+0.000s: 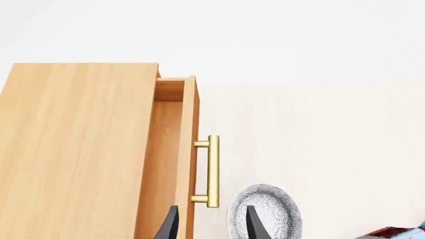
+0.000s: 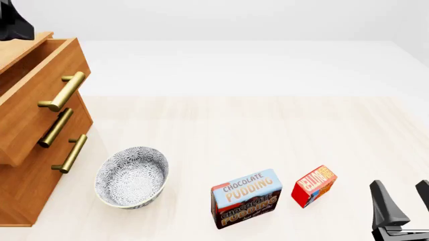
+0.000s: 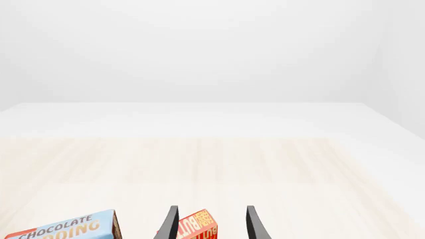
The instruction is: Put the butter at the back in the top drawer of the cabinet and close it.
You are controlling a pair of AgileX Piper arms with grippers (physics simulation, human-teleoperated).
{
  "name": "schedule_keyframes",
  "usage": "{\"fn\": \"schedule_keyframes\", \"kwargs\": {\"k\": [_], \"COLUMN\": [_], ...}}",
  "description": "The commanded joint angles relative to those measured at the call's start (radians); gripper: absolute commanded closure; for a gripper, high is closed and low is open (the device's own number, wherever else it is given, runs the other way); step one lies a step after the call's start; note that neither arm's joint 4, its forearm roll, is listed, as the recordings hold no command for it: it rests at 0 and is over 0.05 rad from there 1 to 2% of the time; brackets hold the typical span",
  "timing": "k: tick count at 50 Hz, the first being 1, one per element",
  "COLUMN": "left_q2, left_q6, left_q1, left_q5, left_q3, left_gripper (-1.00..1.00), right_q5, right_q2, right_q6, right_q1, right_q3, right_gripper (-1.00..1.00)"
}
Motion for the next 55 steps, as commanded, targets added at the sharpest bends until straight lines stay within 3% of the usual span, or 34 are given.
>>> {"fn": "schedule_keyframes", "kwargs": {"k": [1,55], "left_q2": [0.004,0.044], "left_q6": [-0.006,0.004], "left_q1": [0.011,0.057], "left_q5": [0.001,0.0], "left_q3": [0.01,0.042], "left_gripper": [-1.0,-1.0], "right_q5": [0.0,0.0], "right_q2": [0.0,0.0], "right_q6": [0.0,0.0], "right_q1": [0.0,0.0], "right_q3": [0.0,0.0], "right_gripper": [-1.0,-1.0]}}
